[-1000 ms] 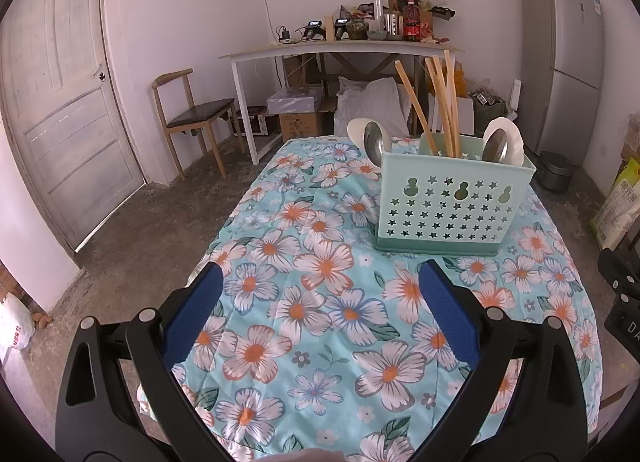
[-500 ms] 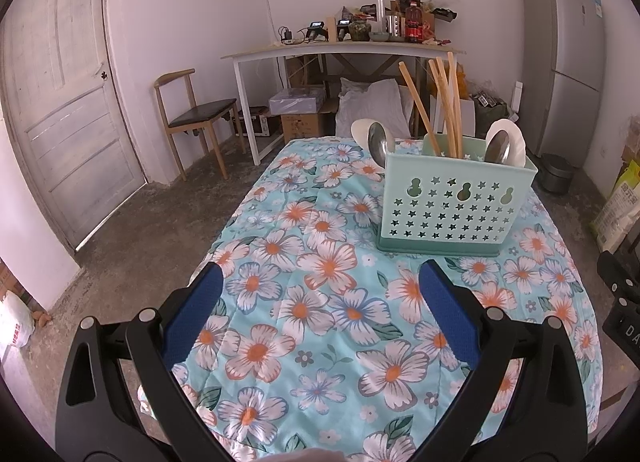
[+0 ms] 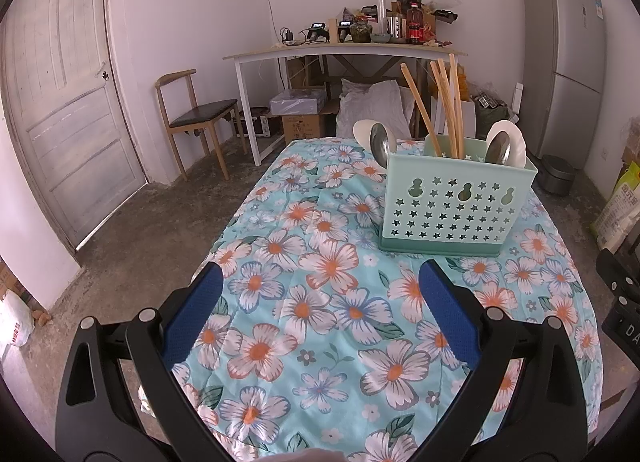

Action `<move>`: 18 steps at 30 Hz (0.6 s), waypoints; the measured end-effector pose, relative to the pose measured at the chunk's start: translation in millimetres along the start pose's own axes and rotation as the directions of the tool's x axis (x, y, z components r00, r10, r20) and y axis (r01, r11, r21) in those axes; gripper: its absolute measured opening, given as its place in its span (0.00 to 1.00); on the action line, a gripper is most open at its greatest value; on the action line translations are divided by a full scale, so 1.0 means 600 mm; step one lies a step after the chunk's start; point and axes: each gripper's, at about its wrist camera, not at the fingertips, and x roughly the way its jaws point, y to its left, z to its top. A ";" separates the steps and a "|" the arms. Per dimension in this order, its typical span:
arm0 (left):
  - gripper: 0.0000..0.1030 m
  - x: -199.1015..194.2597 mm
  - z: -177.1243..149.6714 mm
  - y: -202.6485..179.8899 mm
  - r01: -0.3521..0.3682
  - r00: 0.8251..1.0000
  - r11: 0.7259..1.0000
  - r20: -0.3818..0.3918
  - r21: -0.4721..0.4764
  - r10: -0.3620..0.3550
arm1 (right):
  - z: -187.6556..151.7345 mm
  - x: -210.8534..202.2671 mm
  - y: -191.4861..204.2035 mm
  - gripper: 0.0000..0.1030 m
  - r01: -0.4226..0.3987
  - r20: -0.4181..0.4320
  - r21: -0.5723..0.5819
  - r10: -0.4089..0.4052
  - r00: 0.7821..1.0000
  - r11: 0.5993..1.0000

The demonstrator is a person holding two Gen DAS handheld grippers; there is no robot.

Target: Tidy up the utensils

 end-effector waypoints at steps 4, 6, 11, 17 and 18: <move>0.92 0.000 0.000 0.001 0.001 1.000 1.000 0.001 -0.001 -0.001 | 0.000 0.000 0.001 0.94 -0.001 -0.001 -0.002 0.001 1.000 1.000; 0.92 0.000 0.000 0.000 -0.001 1.000 1.000 0.001 -0.002 0.001 | 0.001 -0.001 0.002 0.94 -0.002 -0.001 -0.001 0.002 1.000 1.000; 0.92 0.000 -0.001 0.000 -0.001 1.000 1.000 0.001 -0.002 0.001 | 0.001 -0.003 0.004 0.94 0.000 0.001 -0.004 0.000 1.000 1.000; 0.92 0.000 0.000 0.001 0.000 1.000 1.000 0.001 -0.001 0.000 | 0.001 -0.003 0.006 0.94 0.000 0.002 -0.004 0.000 1.000 1.000; 0.92 0.000 -0.001 0.001 0.000 1.000 1.000 0.001 -0.001 0.000 | 0.001 -0.003 0.006 0.94 0.000 0.002 -0.003 0.000 1.000 1.000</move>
